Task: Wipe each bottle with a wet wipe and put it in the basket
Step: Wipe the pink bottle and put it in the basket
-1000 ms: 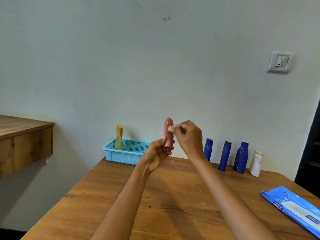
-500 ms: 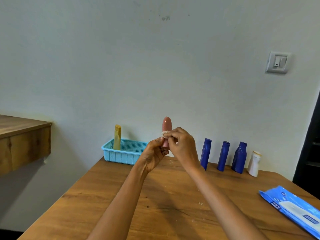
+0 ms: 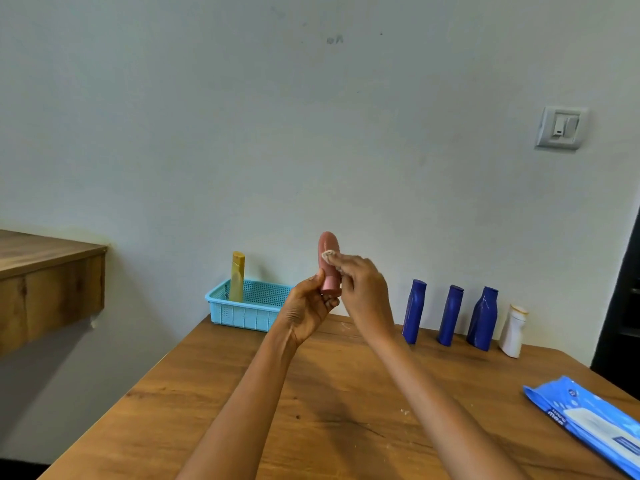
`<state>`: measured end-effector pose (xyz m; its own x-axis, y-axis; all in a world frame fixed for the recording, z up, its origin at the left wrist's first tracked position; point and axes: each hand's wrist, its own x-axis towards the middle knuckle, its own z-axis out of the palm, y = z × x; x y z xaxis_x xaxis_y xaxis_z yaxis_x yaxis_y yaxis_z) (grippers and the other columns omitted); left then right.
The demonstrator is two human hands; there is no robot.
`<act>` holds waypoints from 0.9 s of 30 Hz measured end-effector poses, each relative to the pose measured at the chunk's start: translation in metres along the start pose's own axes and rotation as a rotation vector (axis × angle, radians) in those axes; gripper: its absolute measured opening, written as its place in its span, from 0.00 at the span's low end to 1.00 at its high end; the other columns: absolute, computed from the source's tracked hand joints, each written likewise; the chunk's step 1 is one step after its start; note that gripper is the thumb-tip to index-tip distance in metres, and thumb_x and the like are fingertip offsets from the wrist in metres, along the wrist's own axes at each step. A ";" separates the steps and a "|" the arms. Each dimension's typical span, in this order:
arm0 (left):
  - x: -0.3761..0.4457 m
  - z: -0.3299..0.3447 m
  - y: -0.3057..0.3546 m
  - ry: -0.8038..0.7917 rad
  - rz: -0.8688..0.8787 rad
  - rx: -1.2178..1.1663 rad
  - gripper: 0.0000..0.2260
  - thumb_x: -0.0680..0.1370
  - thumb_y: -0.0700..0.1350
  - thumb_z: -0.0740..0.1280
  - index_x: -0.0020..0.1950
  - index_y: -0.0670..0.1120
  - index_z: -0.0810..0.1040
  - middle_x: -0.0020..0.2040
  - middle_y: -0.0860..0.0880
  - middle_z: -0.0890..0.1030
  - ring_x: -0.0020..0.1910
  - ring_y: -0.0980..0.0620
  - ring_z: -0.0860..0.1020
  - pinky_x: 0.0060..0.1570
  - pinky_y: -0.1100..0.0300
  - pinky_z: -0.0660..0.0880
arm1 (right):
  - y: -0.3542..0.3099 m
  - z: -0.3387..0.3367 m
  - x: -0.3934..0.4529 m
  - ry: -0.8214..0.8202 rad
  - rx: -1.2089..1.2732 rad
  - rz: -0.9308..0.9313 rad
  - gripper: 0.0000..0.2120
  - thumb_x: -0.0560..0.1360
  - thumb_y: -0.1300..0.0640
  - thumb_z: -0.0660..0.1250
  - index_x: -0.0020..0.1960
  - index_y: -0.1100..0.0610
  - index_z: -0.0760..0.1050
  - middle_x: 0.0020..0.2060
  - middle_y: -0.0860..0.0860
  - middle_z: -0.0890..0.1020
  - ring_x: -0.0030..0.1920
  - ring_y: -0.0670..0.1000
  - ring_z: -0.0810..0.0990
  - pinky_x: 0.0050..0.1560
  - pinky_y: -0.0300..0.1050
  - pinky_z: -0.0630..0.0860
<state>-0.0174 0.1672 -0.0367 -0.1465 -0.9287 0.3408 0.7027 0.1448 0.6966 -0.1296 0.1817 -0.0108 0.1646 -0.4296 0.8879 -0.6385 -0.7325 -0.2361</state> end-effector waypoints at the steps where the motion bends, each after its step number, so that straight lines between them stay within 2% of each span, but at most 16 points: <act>1: -0.001 -0.001 0.000 0.006 0.004 -0.012 0.10 0.72 0.44 0.64 0.48 0.40 0.79 0.38 0.45 0.80 0.34 0.52 0.76 0.34 0.62 0.74 | 0.001 0.002 -0.006 0.012 0.023 -0.007 0.15 0.76 0.65 0.64 0.61 0.56 0.77 0.55 0.51 0.82 0.55 0.48 0.78 0.55 0.37 0.75; 5: -0.002 -0.004 0.000 0.022 -0.024 -0.012 0.11 0.72 0.45 0.64 0.49 0.38 0.77 0.40 0.43 0.78 0.35 0.51 0.74 0.32 0.63 0.74 | 0.010 0.002 -0.014 0.038 0.131 0.074 0.08 0.75 0.64 0.65 0.48 0.58 0.83 0.44 0.51 0.84 0.45 0.47 0.82 0.44 0.39 0.80; 7: -0.001 -0.003 0.000 0.010 -0.049 -0.038 0.13 0.73 0.46 0.64 0.51 0.37 0.76 0.41 0.43 0.79 0.34 0.52 0.74 0.32 0.63 0.74 | 0.012 -0.002 -0.005 0.103 0.222 0.147 0.09 0.75 0.65 0.64 0.44 0.58 0.82 0.42 0.50 0.84 0.43 0.46 0.82 0.43 0.42 0.81; 10: -0.003 -0.001 0.001 -0.041 -0.085 -0.080 0.16 0.74 0.46 0.62 0.56 0.36 0.77 0.47 0.42 0.80 0.34 0.53 0.74 0.32 0.62 0.72 | 0.012 -0.010 0.020 0.216 0.279 0.216 0.11 0.77 0.66 0.62 0.55 0.57 0.80 0.52 0.51 0.82 0.52 0.48 0.81 0.51 0.40 0.79; 12: -0.003 -0.001 0.000 -0.052 -0.105 -0.104 0.18 0.74 0.46 0.61 0.59 0.36 0.75 0.47 0.41 0.81 0.34 0.52 0.73 0.31 0.62 0.72 | 0.013 -0.010 0.033 0.139 0.252 0.231 0.14 0.78 0.65 0.60 0.62 0.57 0.77 0.59 0.52 0.80 0.59 0.49 0.78 0.57 0.37 0.75; 15: -0.002 0.002 0.000 -0.043 -0.106 -0.141 0.20 0.73 0.47 0.62 0.60 0.35 0.72 0.44 0.41 0.81 0.34 0.51 0.72 0.30 0.62 0.72 | 0.010 -0.003 0.032 0.004 0.193 0.255 0.16 0.79 0.65 0.60 0.64 0.56 0.75 0.60 0.52 0.79 0.61 0.50 0.77 0.54 0.30 0.70; 18: -0.001 0.001 0.001 -0.006 -0.071 -0.182 0.17 0.73 0.46 0.61 0.56 0.36 0.74 0.42 0.40 0.81 0.32 0.50 0.74 0.31 0.62 0.73 | 0.005 0.006 0.012 0.052 0.206 0.302 0.16 0.78 0.66 0.60 0.62 0.56 0.77 0.58 0.52 0.81 0.57 0.48 0.78 0.47 0.21 0.68; 20: 0.000 -0.003 0.001 0.022 -0.064 -0.186 0.15 0.75 0.46 0.61 0.55 0.36 0.74 0.41 0.40 0.80 0.32 0.50 0.75 0.31 0.61 0.73 | 0.002 0.011 -0.003 0.063 0.228 0.311 0.15 0.78 0.66 0.61 0.61 0.56 0.78 0.56 0.50 0.81 0.55 0.45 0.78 0.46 0.19 0.68; 23: -0.003 -0.008 0.002 0.063 -0.061 -0.175 0.15 0.74 0.46 0.61 0.53 0.37 0.75 0.39 0.41 0.79 0.32 0.50 0.73 0.31 0.61 0.73 | 0.000 0.014 -0.016 0.042 0.277 0.357 0.12 0.77 0.64 0.62 0.57 0.56 0.80 0.53 0.49 0.83 0.50 0.44 0.81 0.46 0.26 0.73; 25: -0.002 -0.009 0.003 0.072 -0.060 -0.163 0.14 0.74 0.46 0.62 0.53 0.37 0.75 0.38 0.42 0.78 0.34 0.50 0.72 0.31 0.61 0.73 | 0.001 0.011 -0.016 0.049 0.270 0.368 0.11 0.76 0.64 0.62 0.52 0.58 0.82 0.48 0.51 0.85 0.40 0.42 0.80 0.38 0.28 0.73; 27: -0.001 -0.007 0.003 0.049 -0.054 -0.149 0.16 0.73 0.46 0.62 0.55 0.37 0.74 0.40 0.41 0.79 0.34 0.50 0.73 0.32 0.61 0.74 | 0.003 0.005 -0.009 0.097 0.284 0.375 0.10 0.76 0.64 0.61 0.49 0.58 0.82 0.44 0.52 0.85 0.36 0.44 0.79 0.36 0.33 0.76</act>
<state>-0.0106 0.1659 -0.0391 -0.1555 -0.9498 0.2713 0.7907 0.0449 0.6106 -0.1295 0.1807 -0.0218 -0.1171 -0.6509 0.7501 -0.4072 -0.6574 -0.6340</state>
